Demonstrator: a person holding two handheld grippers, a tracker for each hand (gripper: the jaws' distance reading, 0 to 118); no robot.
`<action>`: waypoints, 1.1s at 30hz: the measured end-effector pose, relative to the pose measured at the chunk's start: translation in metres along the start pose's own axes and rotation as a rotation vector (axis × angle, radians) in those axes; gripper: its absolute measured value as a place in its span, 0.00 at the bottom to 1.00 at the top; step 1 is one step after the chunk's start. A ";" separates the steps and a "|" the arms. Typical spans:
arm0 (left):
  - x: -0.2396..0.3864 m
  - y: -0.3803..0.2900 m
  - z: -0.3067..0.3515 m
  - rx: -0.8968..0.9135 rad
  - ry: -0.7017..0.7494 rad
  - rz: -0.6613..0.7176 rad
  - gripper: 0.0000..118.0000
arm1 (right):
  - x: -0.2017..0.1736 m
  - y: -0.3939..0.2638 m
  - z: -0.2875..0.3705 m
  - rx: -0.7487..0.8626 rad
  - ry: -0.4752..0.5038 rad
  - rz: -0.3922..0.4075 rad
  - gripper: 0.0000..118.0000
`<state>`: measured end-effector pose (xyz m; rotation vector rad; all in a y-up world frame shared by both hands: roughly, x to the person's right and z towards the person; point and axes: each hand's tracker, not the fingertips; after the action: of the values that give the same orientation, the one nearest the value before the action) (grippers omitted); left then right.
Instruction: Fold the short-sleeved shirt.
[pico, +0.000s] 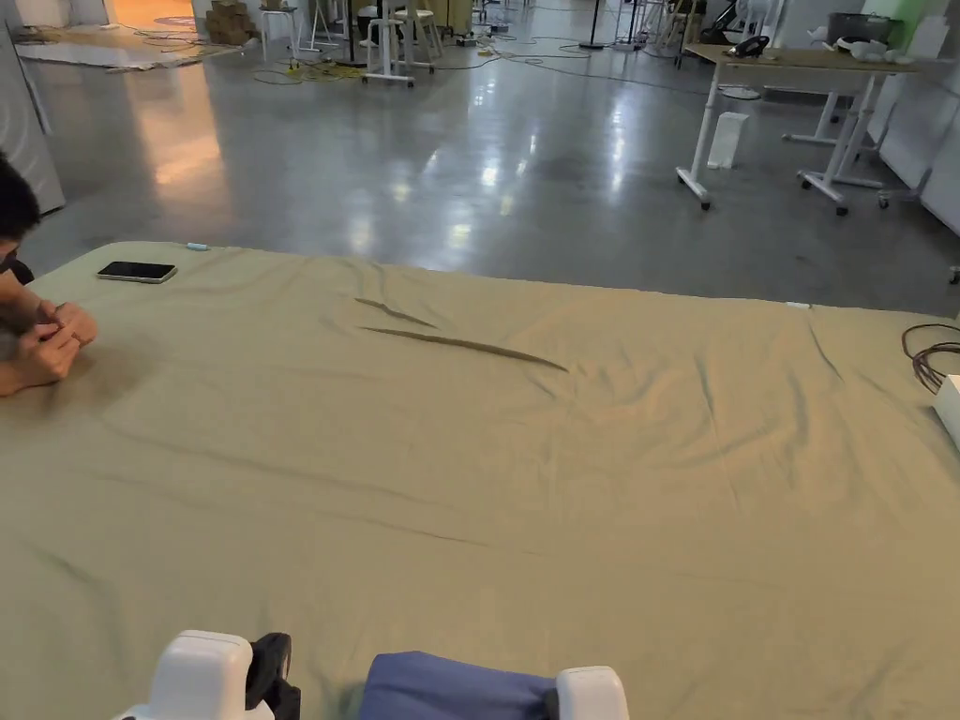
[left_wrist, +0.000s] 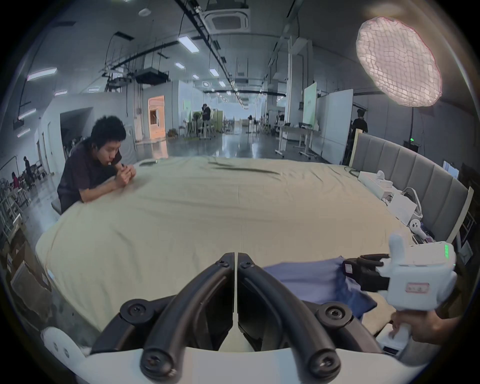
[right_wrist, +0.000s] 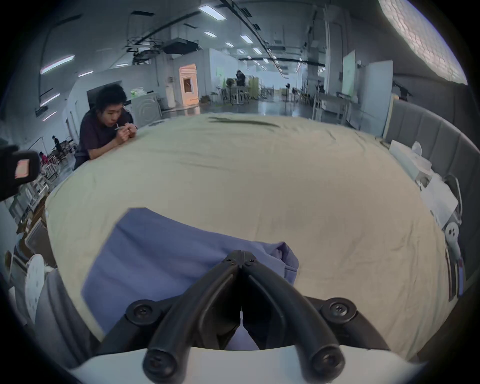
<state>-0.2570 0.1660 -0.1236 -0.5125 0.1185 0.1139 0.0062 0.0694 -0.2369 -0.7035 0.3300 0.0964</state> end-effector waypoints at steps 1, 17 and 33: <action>-0.003 -0.003 0.000 -0.018 -0.011 0.015 0.02 | 0.003 -0.003 -0.006 -0.005 -0.003 0.003 0.00; -0.036 -0.013 -0.108 -0.452 -0.380 0.312 0.56 | 0.004 -0.013 -0.007 0.023 -0.018 -0.008 0.00; -0.079 -0.057 -0.201 -0.724 -0.826 0.712 0.68 | 0.009 -0.014 -0.005 0.011 -0.009 0.006 0.00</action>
<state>-0.3444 0.0105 -0.2589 -1.0864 -0.5806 1.0775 0.0157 0.0553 -0.2347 -0.6915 0.3243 0.1038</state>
